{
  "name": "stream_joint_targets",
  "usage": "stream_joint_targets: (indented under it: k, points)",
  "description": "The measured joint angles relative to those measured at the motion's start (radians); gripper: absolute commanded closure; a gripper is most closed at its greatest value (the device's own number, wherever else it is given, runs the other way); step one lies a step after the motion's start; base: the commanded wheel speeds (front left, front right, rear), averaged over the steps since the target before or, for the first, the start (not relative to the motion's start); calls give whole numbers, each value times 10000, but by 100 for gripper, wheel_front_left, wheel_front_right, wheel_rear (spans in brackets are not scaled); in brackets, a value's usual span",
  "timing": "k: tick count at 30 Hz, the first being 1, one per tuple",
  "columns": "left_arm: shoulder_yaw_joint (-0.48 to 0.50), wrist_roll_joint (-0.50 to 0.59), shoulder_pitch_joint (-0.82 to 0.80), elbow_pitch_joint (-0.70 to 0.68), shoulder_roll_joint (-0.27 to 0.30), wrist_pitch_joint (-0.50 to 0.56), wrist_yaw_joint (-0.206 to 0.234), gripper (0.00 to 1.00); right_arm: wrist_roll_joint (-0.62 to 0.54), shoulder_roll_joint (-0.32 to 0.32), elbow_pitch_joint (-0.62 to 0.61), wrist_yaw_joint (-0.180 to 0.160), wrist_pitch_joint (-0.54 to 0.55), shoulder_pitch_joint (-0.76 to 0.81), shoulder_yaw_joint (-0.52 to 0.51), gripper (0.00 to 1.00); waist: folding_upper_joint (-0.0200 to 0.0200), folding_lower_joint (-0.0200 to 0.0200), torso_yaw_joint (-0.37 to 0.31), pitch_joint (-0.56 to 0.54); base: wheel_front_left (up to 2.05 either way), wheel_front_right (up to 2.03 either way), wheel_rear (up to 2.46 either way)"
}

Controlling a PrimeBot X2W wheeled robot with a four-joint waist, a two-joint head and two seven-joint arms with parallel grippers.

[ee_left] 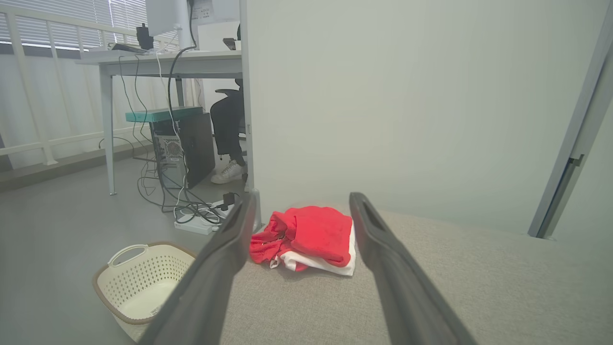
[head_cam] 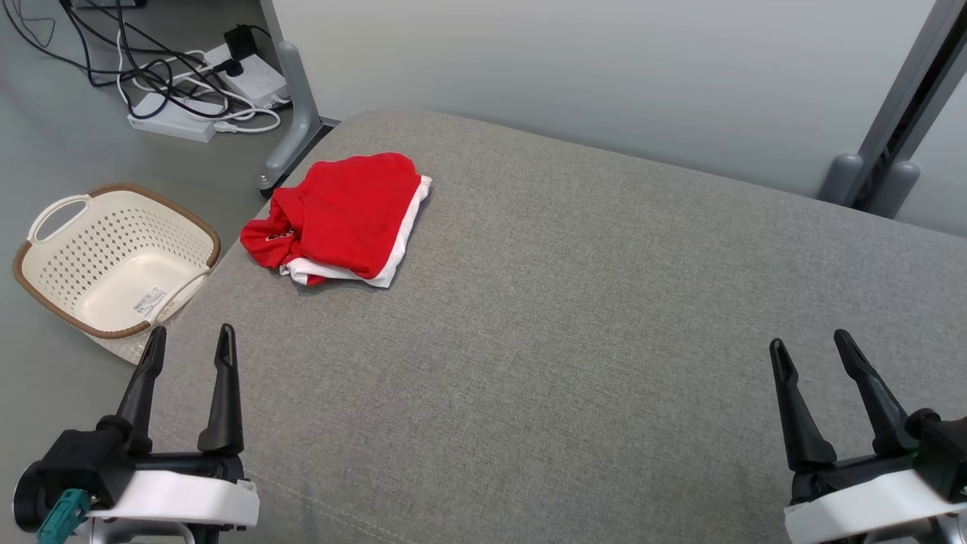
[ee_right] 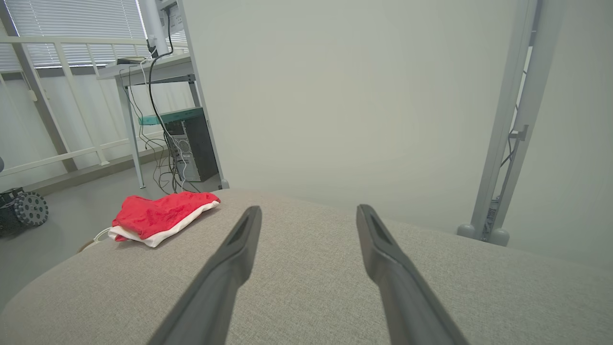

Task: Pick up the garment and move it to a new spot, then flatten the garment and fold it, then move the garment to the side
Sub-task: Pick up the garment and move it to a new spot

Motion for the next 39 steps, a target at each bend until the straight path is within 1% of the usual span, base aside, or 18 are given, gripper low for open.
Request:
stream_joint_targets:
  k: [3, 7, 10, 13, 17, 22, 23, 24, 26, 27, 30, 34, 35, 36, 37, 39]
  points:
    - [6, -36, -106, -31, -6, -31, 0, 0, -2, 4, -48, 0, 54, -56, 12, 0, 0, 0, 29, 96, 0, 0, 0]
    - [115, -111, -682, -94, -15, -94, 17, 0, -2, -36, -157, 0, 109, -242, 88, 0, 0, 0, -42, 346, 0, 0, 0]
    - [142, -221, -1355, 73, -44, -157, -67, 0, -4, -125, -278, 0, 211, -427, 63, 0, 0, 0, -180, 651, 0, 0, 0]
    - [125, -410, -2272, 619, -98, -117, -217, 0, -38, -201, -485, 0, 316, -656, 44, 0, 0, 0, -367, 1085, 0, 0, 0]
    - [203, -807, -3533, 2080, -153, 88, -431, 0, -81, -295, -686, 0, 431, -1043, 13, 0, 0, 0, -688, 1810, 0, 0, 0]
    - [376, -1340, -4915, 4824, -144, 374, -849, 0, -96, -372, -777, 0, 468, -1506, 113, 0, 0, 0, -1213, 2778, 0, 0, 0]
    - [376, -1340, -4915, 4824, -144, 374, -849, 0, -96, -372, -777, 0, 468, -1506, 113, 0, 0, 0, -1213, 2778, 0, 0, 0]
    - [495, -1592, -5363, 5892, -73, 399, -1041, 0, -96, -431, -769, 0, 454, -1691, 209, 0, 0, 0, -1457, 3138, 0, 0, 0]
    - [587, -1768, -5857, 6857, -6, 520, -1204, 0, -96, -481, -763, 0, 416, -1888, 284, 0, 0, 0, -1709, 3488, 0, 0, 0]
    - [587, -1768, -5857, 6857, -6, 520, -1204, 0, -96, -481, -763, 0, 416, -1888, 284, 0, 0, 0, -1709, 3488, 0, 0, 0]
    - [704, -1931, -6548, 8169, 146, 692, -1306, 0, -79, -529, -671, 0, 336, -2190, 351, 0, 0, 0, -2072, 3971, 0, 0, 0]
    - [934, -2171, -7258, 9628, 464, 871, -1338, 0, -44, -487, -527, 0, 155, -2442, 422, 0, 0, 0, -2581, 4441, 0, 0, 0]
    - [941, -2201, -7392, 9912, 531, 920, -1358, 11, -29, -464, -481, 0, 113, -2464, 426, 0, 0, 0, -2701, 4528, 0, 0, 0]
    - [955, -2205, -7517, 10157, 589, 945, -1386, 78, -13, -447, -431, 0, 58, -2472, 418, 0, 0, 0, -2814, 4605, 0, 0, 0]
    - [941, -2203, -7641, 10345, 640, 936, -1429, 100, -8, -435, -370, 0, 29, -2488, 403, 0, 0, 0, -2918, 4671, 0, 0, 0]
    - [915, -2199, -7833, 10627, 800, 769, -1534, 100, 15, -405, -261, 0, -61, -2501, 380, 0, 0, 0, -3095, 4761, 0, 0, 0]
